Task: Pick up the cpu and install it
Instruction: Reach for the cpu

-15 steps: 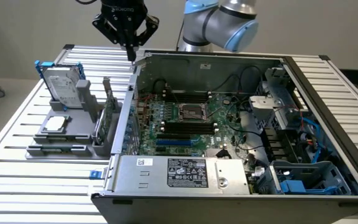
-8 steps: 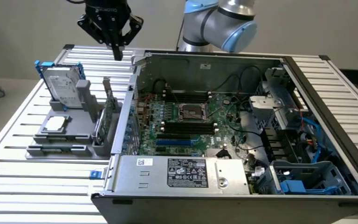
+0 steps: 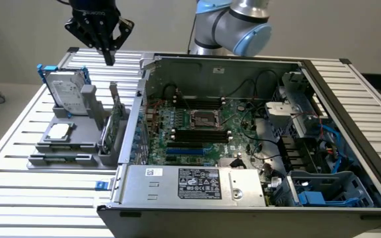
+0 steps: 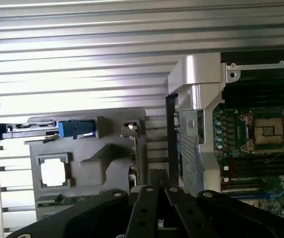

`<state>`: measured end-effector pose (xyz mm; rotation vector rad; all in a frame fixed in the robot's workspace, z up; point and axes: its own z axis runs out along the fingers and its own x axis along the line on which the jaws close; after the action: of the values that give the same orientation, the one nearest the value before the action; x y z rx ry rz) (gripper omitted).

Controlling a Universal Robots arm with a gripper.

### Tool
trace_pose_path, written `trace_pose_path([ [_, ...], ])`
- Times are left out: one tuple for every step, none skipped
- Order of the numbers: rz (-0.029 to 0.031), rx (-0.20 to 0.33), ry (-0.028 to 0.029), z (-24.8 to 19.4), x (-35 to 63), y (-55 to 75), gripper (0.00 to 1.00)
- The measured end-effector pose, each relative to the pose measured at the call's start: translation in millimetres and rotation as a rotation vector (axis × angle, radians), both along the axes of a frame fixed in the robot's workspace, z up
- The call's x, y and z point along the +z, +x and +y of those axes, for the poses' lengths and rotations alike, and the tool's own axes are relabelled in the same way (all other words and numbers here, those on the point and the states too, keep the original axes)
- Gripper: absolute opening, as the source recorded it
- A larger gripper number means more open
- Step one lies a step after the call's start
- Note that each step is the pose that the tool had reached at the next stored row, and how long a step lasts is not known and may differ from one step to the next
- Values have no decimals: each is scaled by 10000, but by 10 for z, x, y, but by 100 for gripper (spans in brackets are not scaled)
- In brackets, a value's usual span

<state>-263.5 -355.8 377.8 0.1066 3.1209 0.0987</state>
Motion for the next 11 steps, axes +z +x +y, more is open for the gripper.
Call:
trace_pose_path([
  [0, 1, 0, 8, -11, -43, 11],
  [1, 1, -1, 17, -21, -88, 11],
  [0, 1, 0, 26, -33, -135, 11],
  [1, 0, 0, 35, -43, -178, 11],
  [0, 1, 0, 43, -56, -224, 11],
  [0, 1, 0, 52, -69, -269, 11],
  [0, 1, 0, 61, -82, -314, 11],
  [0, 0, 0, 71, -96, -364, 11],
  [0, 1, -1, 80, -109, -408, 11],
  [1, 1, 0, 89, -121, -453, 11],
  [-1, 1, 0, 98, -134, -498, 11],
])
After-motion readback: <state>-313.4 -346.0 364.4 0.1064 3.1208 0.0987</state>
